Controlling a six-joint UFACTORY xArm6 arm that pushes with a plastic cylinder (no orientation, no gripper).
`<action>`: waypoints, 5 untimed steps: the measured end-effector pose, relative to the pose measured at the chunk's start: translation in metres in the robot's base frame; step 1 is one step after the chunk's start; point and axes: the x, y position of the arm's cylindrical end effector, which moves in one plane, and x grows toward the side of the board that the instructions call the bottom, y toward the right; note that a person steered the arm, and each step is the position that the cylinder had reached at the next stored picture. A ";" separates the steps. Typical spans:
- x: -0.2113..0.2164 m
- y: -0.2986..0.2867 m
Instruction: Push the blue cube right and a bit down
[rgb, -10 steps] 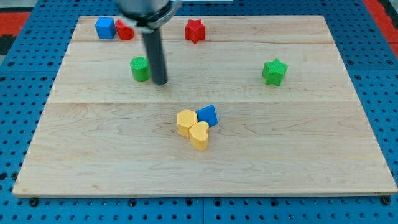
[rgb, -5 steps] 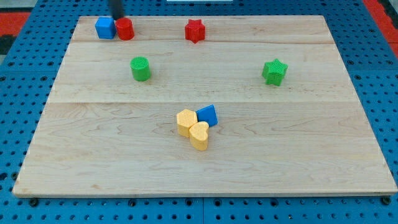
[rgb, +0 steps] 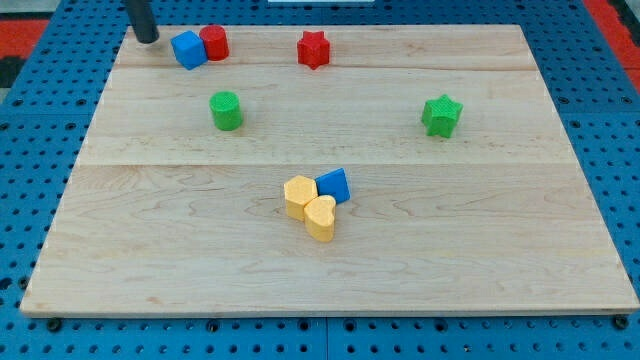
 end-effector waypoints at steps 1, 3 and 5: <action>0.065 0.055; 0.086 0.083; 0.038 0.148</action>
